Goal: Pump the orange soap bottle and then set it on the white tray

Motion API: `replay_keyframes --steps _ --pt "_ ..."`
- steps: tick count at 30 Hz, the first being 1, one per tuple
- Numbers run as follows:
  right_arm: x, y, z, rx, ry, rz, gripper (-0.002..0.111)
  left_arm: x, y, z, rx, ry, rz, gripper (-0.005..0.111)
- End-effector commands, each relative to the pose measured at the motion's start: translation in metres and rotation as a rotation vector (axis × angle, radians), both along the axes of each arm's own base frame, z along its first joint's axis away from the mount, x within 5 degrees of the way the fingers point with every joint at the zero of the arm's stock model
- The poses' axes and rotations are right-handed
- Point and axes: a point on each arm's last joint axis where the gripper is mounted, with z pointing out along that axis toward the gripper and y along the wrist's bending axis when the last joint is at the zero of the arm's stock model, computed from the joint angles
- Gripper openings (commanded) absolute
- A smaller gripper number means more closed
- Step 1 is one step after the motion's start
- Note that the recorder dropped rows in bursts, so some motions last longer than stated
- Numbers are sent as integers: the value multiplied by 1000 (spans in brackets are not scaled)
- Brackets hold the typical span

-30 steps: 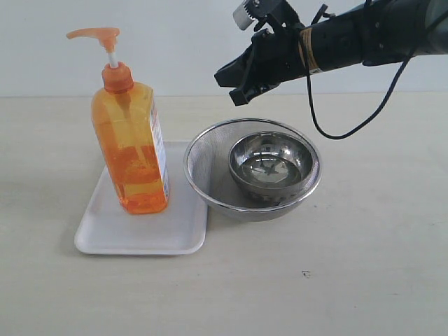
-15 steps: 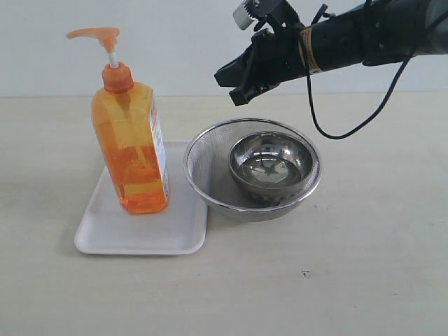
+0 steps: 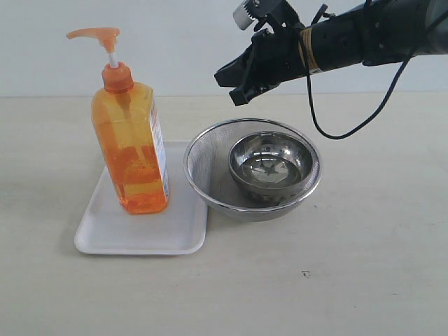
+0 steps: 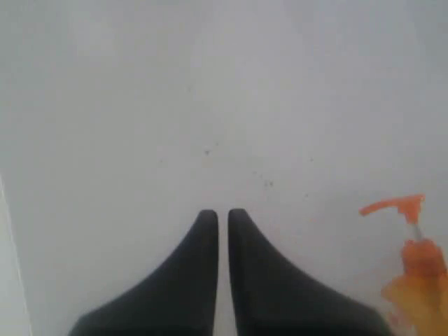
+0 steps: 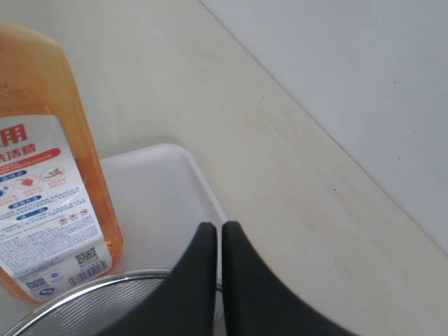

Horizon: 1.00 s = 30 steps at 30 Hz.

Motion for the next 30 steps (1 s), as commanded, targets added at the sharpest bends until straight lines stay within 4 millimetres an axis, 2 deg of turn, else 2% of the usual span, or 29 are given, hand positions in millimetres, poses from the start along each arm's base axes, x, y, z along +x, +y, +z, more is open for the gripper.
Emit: replay_keyframes --steps 1,7,18,24,30 --pt "1 -3 5 8 -11 -11 0 5 6 -17 -110 121 27 5" --pt "1 -3 5 8 -11 -11 0 5 7 -20 -201 150 8 5" --pt "1 -3 5 8 -11 -11 0 7 9 -28 -94 238 76 5" --pt "1 -3 5 8 -11 -11 0 8 12 -41 -173 372 95 5" --pt "1 -3 5 8 -11 -11 0 8 11 -45 -248 418 76 5"
